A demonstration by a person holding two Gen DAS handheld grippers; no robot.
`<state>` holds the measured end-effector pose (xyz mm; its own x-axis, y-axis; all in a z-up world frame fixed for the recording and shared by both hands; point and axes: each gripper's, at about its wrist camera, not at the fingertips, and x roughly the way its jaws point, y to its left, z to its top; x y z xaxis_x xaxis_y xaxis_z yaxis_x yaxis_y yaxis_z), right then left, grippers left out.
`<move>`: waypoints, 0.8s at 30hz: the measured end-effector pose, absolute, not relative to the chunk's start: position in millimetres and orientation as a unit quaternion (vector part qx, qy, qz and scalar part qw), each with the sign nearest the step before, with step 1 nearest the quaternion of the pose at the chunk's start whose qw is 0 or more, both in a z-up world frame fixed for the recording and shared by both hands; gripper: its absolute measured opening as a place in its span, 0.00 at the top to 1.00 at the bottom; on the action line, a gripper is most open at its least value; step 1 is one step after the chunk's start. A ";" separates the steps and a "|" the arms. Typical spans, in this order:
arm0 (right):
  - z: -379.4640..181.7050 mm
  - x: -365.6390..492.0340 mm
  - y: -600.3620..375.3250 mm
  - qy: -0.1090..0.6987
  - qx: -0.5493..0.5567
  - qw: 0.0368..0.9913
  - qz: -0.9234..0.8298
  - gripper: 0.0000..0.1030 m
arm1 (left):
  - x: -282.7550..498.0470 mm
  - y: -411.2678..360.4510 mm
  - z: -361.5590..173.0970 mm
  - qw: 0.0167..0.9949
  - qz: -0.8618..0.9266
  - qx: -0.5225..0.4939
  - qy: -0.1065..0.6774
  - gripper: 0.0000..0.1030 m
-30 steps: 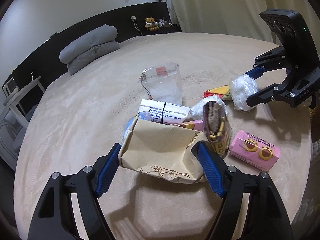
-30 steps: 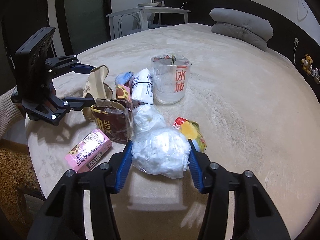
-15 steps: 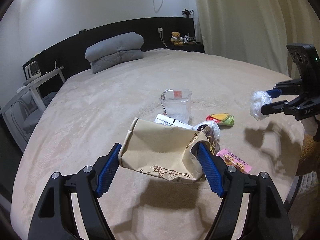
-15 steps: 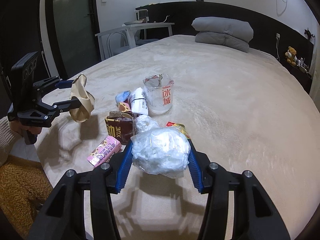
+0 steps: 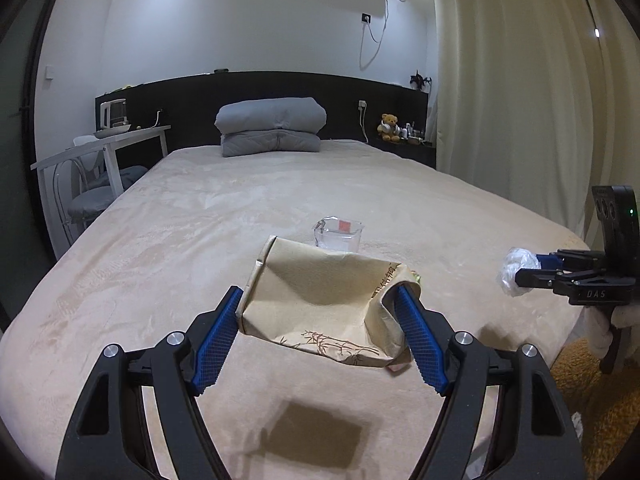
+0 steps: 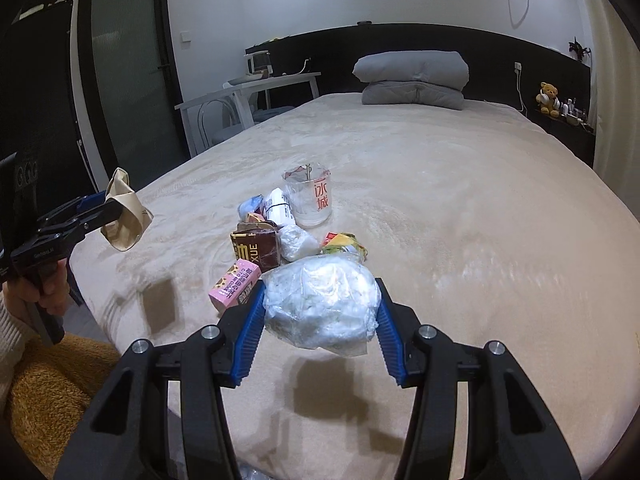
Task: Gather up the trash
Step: 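Close the left tool on the paper bag while the right tool grips the white plastic bag, then lower both held bags down beside the bed over the clear bin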
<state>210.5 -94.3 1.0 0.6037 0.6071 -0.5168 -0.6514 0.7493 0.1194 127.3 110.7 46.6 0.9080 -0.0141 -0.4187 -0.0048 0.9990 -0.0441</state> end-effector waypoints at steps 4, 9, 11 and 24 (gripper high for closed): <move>0.9 186.0 -108.1 0.265 -0.023 0.898 0.351 0.50 | 100.0 91.3 47.1 0.979 -0.010 -0.039 0.198 0.27; -6.0 158.8 -124.4 0.267 -0.006 0.900 0.345 0.50 | 72.6 69.8 40.8 0.980 -0.017 -0.052 0.191 0.27; -6.7 148.3 -129.4 0.265 -0.002 0.900 0.345 0.50 | 63.1 61.4 38.3 0.980 -0.019 -0.057 0.190 0.27; -26.2 97.2 -139.1 0.294 0.017 0.886 0.359 0.50 | 23.0 13.5 15.7 0.973 -0.038 -0.051 0.220 0.27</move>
